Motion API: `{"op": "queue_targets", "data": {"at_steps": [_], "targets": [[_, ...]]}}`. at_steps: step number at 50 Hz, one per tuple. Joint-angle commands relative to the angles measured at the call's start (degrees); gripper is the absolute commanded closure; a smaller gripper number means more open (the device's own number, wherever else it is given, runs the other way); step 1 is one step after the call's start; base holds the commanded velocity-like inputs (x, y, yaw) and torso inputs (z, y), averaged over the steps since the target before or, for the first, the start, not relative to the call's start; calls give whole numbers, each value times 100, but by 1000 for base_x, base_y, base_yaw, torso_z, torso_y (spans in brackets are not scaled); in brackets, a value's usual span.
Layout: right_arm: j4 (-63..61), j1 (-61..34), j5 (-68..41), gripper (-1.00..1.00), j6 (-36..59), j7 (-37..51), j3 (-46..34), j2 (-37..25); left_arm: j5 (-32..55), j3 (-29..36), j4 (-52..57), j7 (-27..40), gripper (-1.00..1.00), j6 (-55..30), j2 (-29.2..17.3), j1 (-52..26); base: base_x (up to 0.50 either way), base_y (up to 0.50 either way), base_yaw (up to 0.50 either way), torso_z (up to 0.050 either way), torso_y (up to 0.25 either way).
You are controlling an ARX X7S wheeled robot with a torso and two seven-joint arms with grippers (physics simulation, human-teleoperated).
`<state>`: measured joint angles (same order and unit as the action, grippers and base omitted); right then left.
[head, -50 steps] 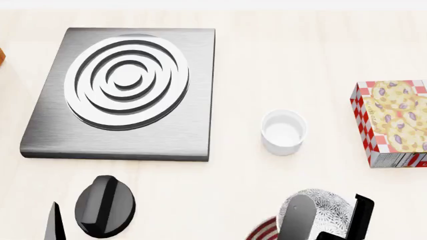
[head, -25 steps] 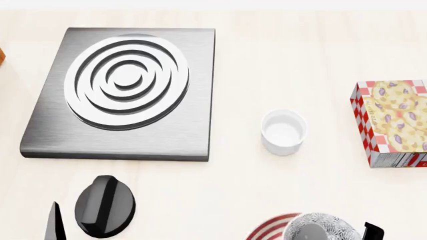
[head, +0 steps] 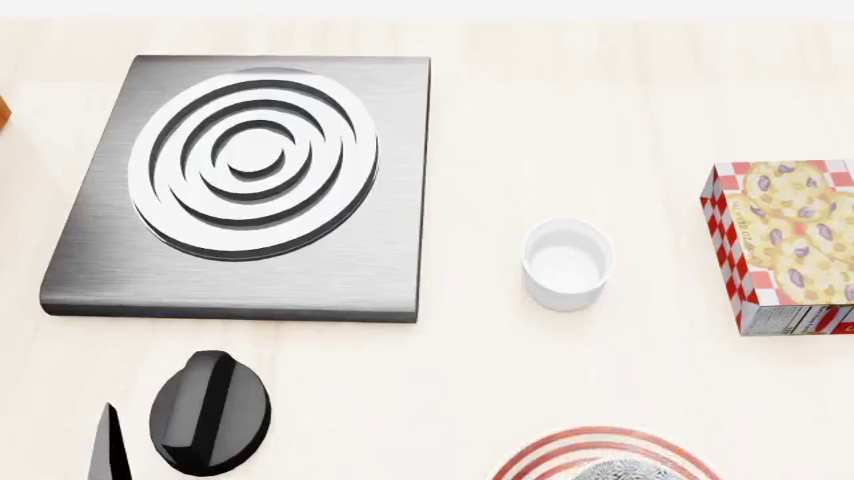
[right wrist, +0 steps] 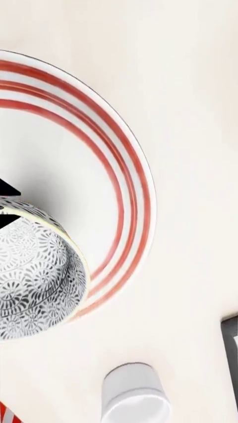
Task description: Pick the akita bowl on the ramekin and place it on the plate.
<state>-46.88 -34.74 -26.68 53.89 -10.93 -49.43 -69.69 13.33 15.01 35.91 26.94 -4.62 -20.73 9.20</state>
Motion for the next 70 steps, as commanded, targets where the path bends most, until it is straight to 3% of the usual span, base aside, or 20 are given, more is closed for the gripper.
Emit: {"op": "queue_targets", "data": {"at_steps": [1, 33, 34, 53, 70], "targets": [[179, 139, 177, 100, -258, 120, -55, 55, -5, 19, -12, 19, -100, 9, -12, -9, 0, 0, 0, 0, 0], [495, 393, 184, 100, -559, 320, -104, 229, -1, 44, -22, 79, -100, 31, -60, -26, 0, 0, 0, 0, 0], [475, 390, 115, -100, -481, 302, -97, 231, -11, 52, -23, 80, -100, 33, -61, -23, 0, 0, 0, 0, 0], [412, 460, 97, -100, -471, 405, -95, 202, 1, 64, -9, 121, -100, 35, -84, -18, 0, 0, 0, 0, 0], [-954, 107, -638, -100, 439, 761, 440, -231, 13, 98, -37, 136, -100, 40, -98, -39, 0, 0, 0, 0, 0]]}}
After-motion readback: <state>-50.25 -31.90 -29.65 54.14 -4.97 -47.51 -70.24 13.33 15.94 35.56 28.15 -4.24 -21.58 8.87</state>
